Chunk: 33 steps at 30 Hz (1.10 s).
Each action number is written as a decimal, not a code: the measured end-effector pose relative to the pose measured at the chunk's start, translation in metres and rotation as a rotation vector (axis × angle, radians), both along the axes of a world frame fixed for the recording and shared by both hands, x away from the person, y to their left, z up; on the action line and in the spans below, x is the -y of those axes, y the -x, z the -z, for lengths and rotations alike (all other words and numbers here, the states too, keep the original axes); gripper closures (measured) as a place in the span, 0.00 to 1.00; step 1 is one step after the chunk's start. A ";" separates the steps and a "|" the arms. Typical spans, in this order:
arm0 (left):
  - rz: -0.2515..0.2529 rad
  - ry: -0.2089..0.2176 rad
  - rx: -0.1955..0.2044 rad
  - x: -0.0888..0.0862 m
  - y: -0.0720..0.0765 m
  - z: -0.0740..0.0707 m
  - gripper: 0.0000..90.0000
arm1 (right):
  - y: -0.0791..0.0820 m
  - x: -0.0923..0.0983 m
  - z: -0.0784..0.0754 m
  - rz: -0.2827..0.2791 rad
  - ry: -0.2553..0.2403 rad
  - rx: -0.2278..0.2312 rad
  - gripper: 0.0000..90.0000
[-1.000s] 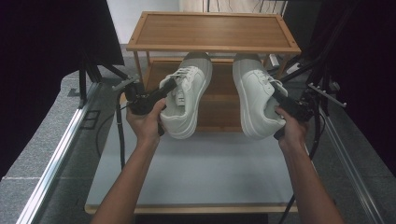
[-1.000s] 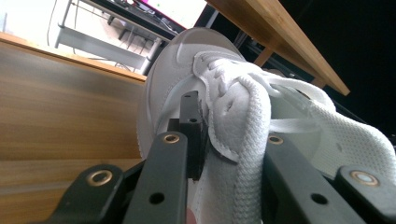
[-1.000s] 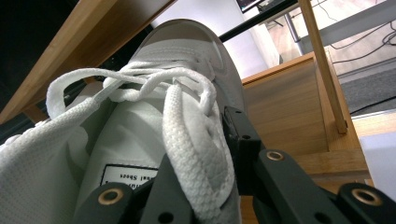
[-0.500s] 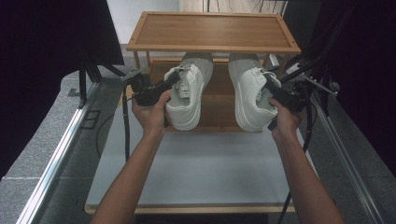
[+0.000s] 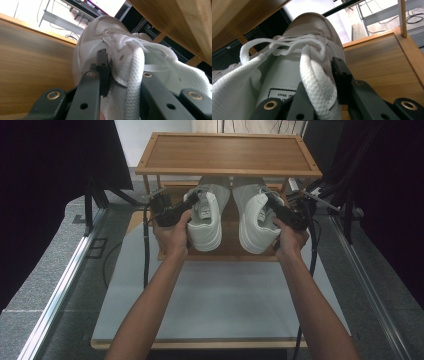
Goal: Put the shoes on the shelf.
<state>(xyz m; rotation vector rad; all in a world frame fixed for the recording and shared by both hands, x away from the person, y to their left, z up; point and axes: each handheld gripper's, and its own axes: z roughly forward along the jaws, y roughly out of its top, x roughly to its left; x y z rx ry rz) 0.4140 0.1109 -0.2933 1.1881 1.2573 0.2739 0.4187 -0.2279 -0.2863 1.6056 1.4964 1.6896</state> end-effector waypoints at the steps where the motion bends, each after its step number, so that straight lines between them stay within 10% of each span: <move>1: -0.004 -0.002 -0.001 0.001 -0.001 0.000 0.88 | -0.002 -0.001 0.000 0.003 0.004 0.000 0.90; 26: -0.099 0.083 -0.091 0.026 -0.023 0.017 0.80 | -0.029 -0.032 0.008 0.070 0.007 -0.042 0.79; 33: -0.067 0.123 -0.089 0.030 -0.027 0.015 0.59 | -0.031 -0.041 0.006 0.045 0.000 -0.042 0.63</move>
